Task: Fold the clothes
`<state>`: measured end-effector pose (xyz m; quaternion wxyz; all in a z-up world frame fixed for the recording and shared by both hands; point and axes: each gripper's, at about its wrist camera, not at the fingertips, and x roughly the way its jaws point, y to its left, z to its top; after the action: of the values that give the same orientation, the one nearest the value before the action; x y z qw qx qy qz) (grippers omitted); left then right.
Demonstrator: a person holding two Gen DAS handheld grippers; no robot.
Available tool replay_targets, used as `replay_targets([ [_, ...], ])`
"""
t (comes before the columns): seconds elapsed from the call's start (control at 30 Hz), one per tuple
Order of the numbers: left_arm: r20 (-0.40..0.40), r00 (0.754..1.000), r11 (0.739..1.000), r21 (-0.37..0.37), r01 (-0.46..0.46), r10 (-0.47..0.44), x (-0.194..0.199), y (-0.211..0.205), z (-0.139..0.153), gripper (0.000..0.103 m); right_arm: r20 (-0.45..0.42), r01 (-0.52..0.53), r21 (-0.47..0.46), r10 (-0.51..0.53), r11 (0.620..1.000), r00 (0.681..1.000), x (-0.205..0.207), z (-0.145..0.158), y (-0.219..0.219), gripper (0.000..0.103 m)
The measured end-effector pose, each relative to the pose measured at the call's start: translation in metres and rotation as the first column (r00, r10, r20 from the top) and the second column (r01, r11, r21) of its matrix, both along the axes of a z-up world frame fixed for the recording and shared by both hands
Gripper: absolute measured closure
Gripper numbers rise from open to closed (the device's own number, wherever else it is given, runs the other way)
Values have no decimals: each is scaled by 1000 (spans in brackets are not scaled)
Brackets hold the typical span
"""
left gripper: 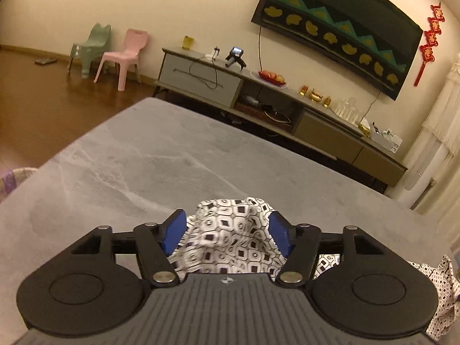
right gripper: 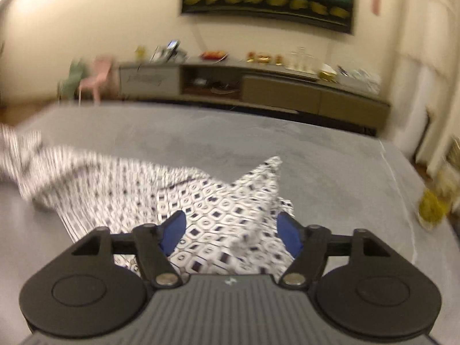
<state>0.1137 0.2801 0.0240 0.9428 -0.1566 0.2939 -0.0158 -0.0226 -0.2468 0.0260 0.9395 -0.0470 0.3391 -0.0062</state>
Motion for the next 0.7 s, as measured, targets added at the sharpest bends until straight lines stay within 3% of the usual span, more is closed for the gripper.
replay_targets([
  [0.03,-19,1000,1000,13,3,-3,7,-5,-4,35,-40,-1,-28,0,1000,999,9,-5,5,44],
  [0.07,-40,999,999,33,8,-7,16,-10,-8,35,-82,2,-49,-6,999,997,17,-12,8,72],
  [0.13,-61,998,997,71,22,-17,29,-21,-18,37,-137,39,-47,-45,998,990,23,-20,-1,94],
  [0.17,-62,998,995,91,27,-22,33,-26,-21,37,-120,68,-8,-68,998,990,20,-15,-10,97],
  [0.23,-63,998,993,113,33,-26,38,-34,-22,38,-37,155,150,-152,976,988,0,7,-36,98],
  [0.27,-62,998,992,118,34,-27,39,-37,-21,38,-6,200,246,-205,948,979,-14,16,-50,98],
  [0.3,-55,998,991,126,36,-29,38,-39,-18,38,2,244,357,-262,902,965,-30,20,-66,98],
  [0.37,-38,999,990,135,43,-39,35,-44,-11,38,-54,345,545,-379,764,924,-63,13,-93,96],
  [0.4,-29,999,990,136,50,-46,33,-47,-8,38,-105,397,599,-423,695,900,-77,4,-103,95],
  [0.47,-10,998,988,137,67,-66,29,-52,-2,36,-200,497,597,-483,629,853,-94,-12,-109,74],
  [0.53,7,996,987,142,82,-84,25,-57,4,36,-161,545,533,-554,648,817,-102,-3,-102,68],
  [0.57,14,996,985,145,89,-92,24,-60,6,36,-62,542,456,-582,706,811,-103,9,-91,56],
  [0.6,19,995,985,143,98,-102,23,-64,7,35,40,540,346,-587,767,809,-102,21,-75,51],
  [0.63,24,994,984,141,107,-111,23,-67,8,35,123,515,238,-551,824,825,-97,29,-59,49],
  [0.67,23,992,983,138,117,-122,24,-70,7,35,159,449,149,-470,881,868,-86,32,-43,47],
  [0.7,22,991,982,140,125,-130,25,-74,7,35,135,349,87,-359,933,924,-71,31,-29,44],
])
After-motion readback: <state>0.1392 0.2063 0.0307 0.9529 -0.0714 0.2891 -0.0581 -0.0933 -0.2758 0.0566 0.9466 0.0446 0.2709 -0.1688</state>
